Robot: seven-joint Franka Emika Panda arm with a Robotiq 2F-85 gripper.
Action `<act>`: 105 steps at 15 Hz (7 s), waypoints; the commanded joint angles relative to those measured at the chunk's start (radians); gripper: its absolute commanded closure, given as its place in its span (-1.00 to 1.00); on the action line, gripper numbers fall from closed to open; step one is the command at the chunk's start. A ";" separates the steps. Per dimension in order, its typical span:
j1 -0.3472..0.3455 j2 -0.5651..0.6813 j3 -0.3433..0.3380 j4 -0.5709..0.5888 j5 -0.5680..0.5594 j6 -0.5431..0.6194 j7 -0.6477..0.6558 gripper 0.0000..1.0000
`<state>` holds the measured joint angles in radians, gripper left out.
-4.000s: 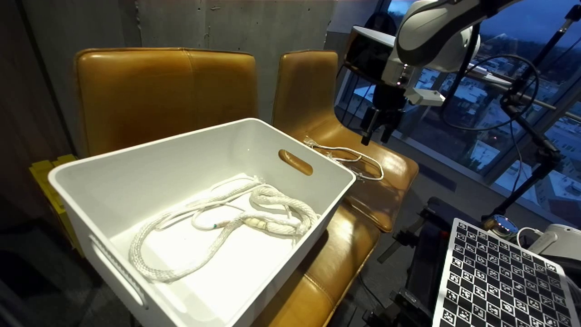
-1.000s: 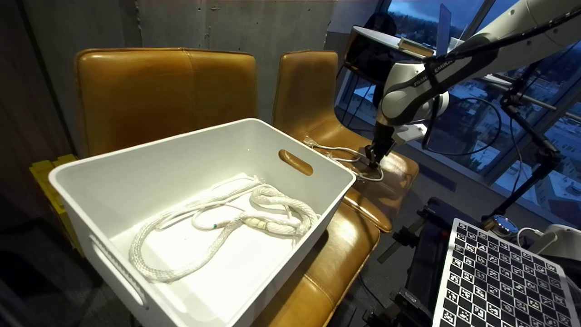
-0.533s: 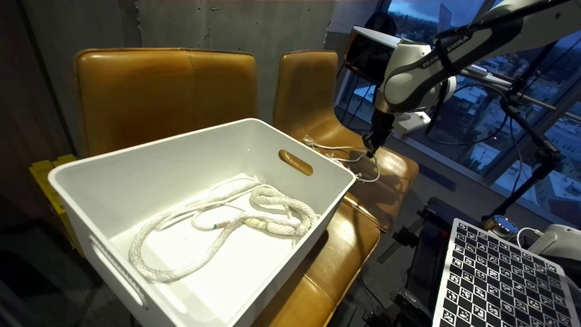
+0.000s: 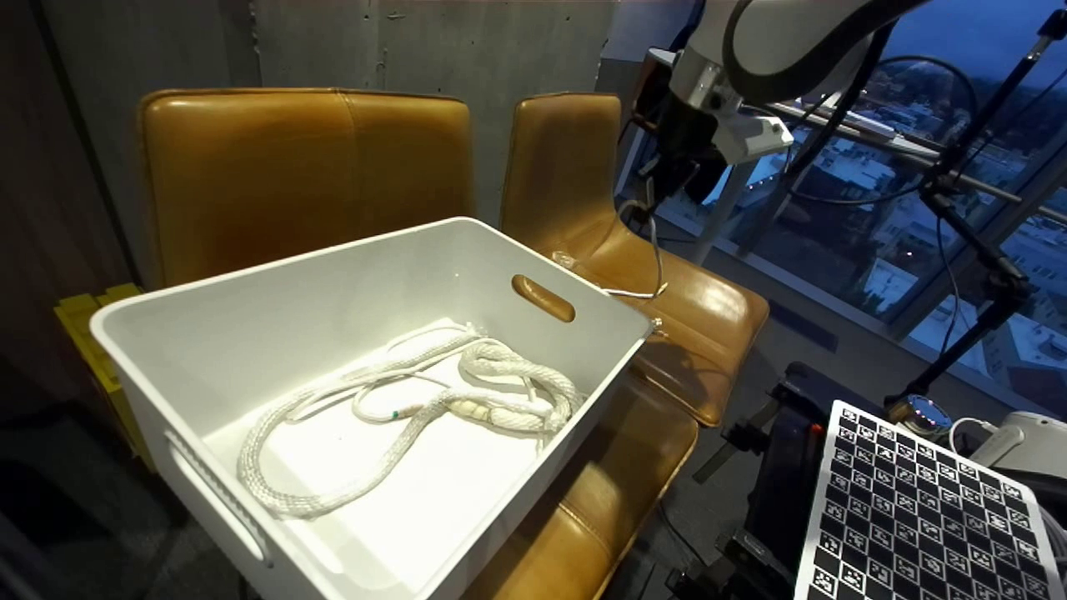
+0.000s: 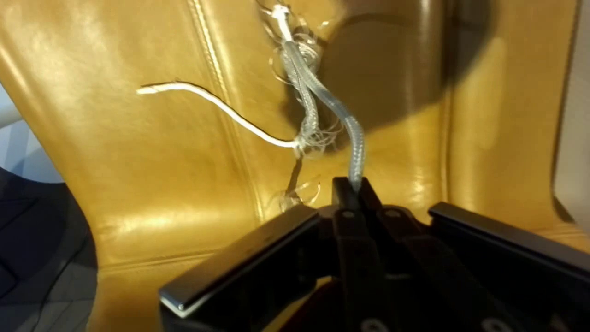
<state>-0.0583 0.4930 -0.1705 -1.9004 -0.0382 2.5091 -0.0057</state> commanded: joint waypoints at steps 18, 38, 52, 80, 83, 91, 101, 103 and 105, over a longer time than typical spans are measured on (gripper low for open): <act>0.268 -0.331 0.283 0.010 -0.057 -0.232 0.280 0.98; 0.037 -0.169 0.149 -0.013 -0.011 -0.179 -0.007 -0.98; -0.271 0.191 0.038 0.132 0.060 -0.120 -0.192 -1.00; -0.174 0.409 0.040 0.195 0.000 -0.027 -0.164 -0.04; -0.193 0.419 0.025 0.203 0.000 -0.024 -0.169 0.40; -0.189 0.277 0.018 0.068 -0.013 -0.009 -0.168 0.99; -0.022 -0.121 0.121 -0.107 0.002 -0.001 -0.117 0.99; 0.020 -0.192 0.148 -0.114 0.002 -0.019 -0.085 0.99; 0.064 -0.258 0.174 -0.114 -0.001 -0.049 -0.045 0.99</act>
<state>-0.0425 0.3506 -0.0253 -1.9692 -0.0370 2.4893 -0.1015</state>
